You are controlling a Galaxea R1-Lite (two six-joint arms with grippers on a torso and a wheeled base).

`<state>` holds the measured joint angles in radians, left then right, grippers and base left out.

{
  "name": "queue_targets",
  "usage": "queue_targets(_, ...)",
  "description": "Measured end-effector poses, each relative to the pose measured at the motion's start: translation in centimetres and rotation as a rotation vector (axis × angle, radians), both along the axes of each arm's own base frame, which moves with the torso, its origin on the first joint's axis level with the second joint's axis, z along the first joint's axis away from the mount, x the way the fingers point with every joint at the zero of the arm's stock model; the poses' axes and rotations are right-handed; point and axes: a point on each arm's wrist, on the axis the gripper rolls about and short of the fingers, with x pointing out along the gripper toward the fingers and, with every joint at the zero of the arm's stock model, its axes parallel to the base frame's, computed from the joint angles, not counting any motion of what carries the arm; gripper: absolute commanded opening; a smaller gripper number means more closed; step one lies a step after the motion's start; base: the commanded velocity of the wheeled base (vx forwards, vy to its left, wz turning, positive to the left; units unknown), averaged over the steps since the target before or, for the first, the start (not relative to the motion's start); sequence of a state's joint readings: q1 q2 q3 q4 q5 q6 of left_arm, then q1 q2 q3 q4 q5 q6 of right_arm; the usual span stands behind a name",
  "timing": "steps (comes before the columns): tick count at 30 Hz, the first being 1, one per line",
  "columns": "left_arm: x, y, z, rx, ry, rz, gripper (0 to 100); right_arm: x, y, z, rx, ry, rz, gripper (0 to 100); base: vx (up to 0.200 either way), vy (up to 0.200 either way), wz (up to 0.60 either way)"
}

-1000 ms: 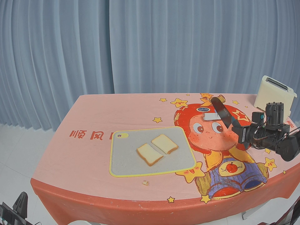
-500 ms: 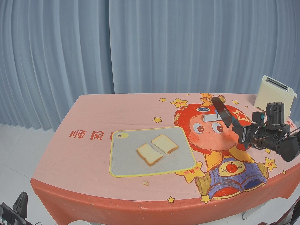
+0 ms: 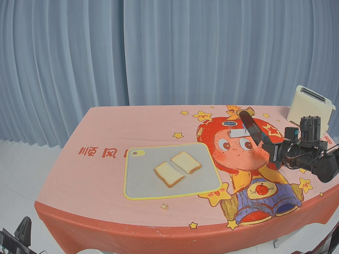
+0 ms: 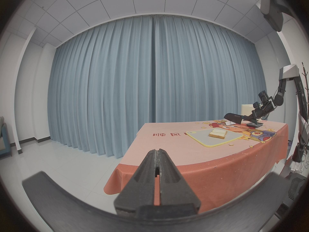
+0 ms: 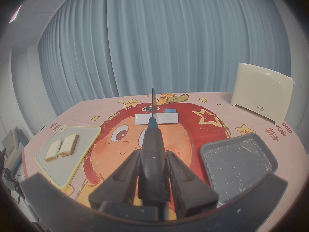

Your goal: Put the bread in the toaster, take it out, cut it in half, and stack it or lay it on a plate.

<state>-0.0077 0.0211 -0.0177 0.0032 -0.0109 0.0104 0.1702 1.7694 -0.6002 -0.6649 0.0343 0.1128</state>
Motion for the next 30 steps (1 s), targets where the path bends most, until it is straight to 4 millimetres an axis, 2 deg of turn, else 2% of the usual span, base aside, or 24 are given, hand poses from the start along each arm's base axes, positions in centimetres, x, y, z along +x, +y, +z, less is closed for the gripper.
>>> queue_targets(30, 0.00, 0.00, 0.00, 0.000, 0.000, 0.000, 0, -0.09, 0.27, -0.26, 0.000, 0.015, 0.007, 0, 0.000, 0.000, 0.00)
